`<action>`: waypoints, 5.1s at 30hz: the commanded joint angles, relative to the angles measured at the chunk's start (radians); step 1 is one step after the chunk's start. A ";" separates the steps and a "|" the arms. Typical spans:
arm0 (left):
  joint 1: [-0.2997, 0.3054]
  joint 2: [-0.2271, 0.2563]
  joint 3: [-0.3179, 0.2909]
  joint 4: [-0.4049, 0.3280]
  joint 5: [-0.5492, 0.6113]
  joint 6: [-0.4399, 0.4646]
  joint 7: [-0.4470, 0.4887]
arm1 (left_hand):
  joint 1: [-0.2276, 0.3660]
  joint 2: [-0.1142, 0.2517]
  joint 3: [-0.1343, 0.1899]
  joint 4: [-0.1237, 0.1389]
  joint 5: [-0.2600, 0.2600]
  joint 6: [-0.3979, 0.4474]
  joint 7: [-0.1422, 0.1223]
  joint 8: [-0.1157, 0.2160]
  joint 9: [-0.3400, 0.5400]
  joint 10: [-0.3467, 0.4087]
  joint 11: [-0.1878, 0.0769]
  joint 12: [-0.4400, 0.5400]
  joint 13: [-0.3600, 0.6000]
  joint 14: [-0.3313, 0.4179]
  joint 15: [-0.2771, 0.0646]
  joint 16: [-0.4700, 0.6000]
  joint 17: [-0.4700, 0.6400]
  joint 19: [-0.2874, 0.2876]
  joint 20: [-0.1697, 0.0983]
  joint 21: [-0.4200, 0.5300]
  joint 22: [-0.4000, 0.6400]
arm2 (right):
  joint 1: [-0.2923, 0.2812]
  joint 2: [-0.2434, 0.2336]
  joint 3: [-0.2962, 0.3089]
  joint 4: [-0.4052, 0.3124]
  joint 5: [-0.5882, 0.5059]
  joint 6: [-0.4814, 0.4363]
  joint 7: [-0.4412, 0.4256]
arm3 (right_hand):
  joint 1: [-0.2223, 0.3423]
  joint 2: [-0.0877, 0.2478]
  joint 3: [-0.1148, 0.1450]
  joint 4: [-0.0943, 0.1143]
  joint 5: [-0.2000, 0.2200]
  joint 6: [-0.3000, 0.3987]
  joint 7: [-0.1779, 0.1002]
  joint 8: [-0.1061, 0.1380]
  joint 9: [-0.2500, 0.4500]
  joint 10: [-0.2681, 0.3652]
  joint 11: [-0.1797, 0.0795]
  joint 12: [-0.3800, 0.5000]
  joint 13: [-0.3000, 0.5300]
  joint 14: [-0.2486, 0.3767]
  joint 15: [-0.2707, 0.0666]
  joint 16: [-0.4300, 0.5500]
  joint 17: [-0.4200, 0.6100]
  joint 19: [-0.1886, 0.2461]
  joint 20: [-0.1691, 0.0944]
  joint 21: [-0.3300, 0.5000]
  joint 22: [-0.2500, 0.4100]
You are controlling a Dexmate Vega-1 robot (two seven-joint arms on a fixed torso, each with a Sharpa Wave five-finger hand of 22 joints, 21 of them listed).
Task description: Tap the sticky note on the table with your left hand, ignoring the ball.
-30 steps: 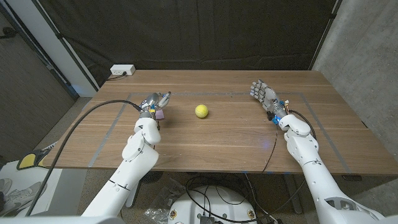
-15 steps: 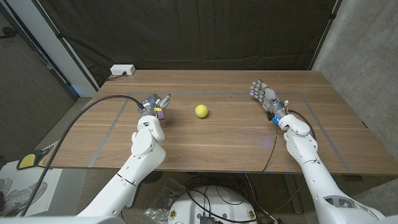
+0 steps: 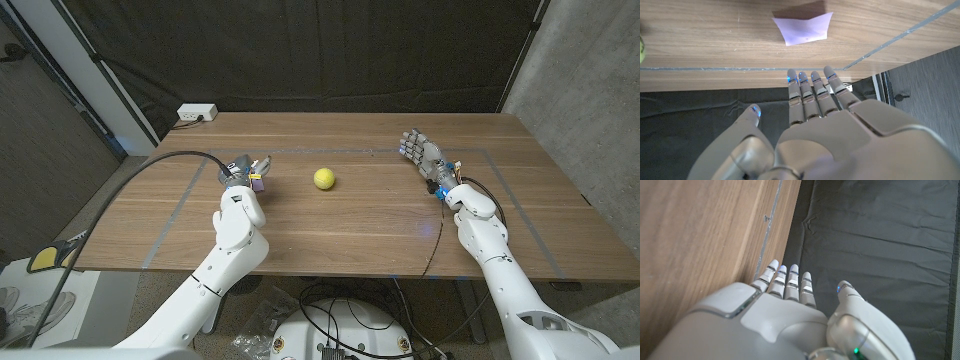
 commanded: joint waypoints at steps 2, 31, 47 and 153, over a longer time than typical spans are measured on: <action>-0.071 0.032 0.057 0.044 0.029 0.079 -0.179 | -0.006 -0.013 -0.013 0.004 0.009 -0.039 -0.008 -0.027 0.000 -0.028 -0.006 -0.021 0.001 -0.018 -0.036 -0.010 0.001 0.002 -0.009 -0.005 -0.001 | 0.009 0.003 0.000 0.018 -0.002 0.002 0.001 | 0.000 -0.004 0.007 -0.003 -0.003 0.014 0.001 -0.001 0.005 0.012 -0.001 0.000 0.002 0.003 -0.001 -0.001 0.004 -0.001 -0.003 -0.004 0.006; -0.171 0.096 0.127 0.152 0.003 -0.016 -0.303 | -0.039 -0.022 -0.038 0.021 0.018 -0.045 -0.037 -0.048 0.001 -0.046 -0.028 -0.039 0.003 -0.049 -0.058 -0.016 0.003 -0.042 -0.007 -0.030 0.000 | 0.034 0.008 0.007 0.073 -0.013 0.026 -0.007 | -0.011 -0.008 0.004 0.002 -0.003 0.015 0.003 -0.004 0.005 0.012 -0.001 -0.003 0.002 0.001 -0.001 -0.001 0.006 -0.001 -0.004 -0.007 0.006; -0.164 0.103 0.119 0.155 0.015 -0.062 -0.285 | -0.060 -0.024 -0.058 0.026 0.034 -0.031 -0.057 -0.061 0.002 -0.025 -0.043 -0.040 0.004 -0.044 -0.078 -0.014 0.002 -0.052 -0.010 -0.046 0.000 | 0.053 0.015 0.011 0.107 -0.014 0.033 -0.006 | -0.017 -0.008 0.004 0.004 -0.003 0.013 0.003 -0.007 0.005 0.011 -0.002 -0.005 0.002 0.004 0.000 0.000 0.006 -0.001 -0.004 -0.009 0.006; -0.072 0.022 0.118 0.225 0.192 0.058 -0.047 | -0.033 -0.081 -0.116 0.006 0.055 0.406 0.051 -0.039 0.003 0.395 0.044 -0.041 -0.001 0.403 -0.016 -0.007 -0.004 0.398 0.022 -0.031 -0.009 | 0.022 0.018 0.015 0.067 -0.015 0.072 -0.053 | -0.061 -0.014 0.000 0.020 0.002 -0.009 0.000 -0.014 0.005 0.008 -0.002 -0.014 0.003 0.013 -0.001 0.000 0.005 0.008 -0.004 -0.019 0.007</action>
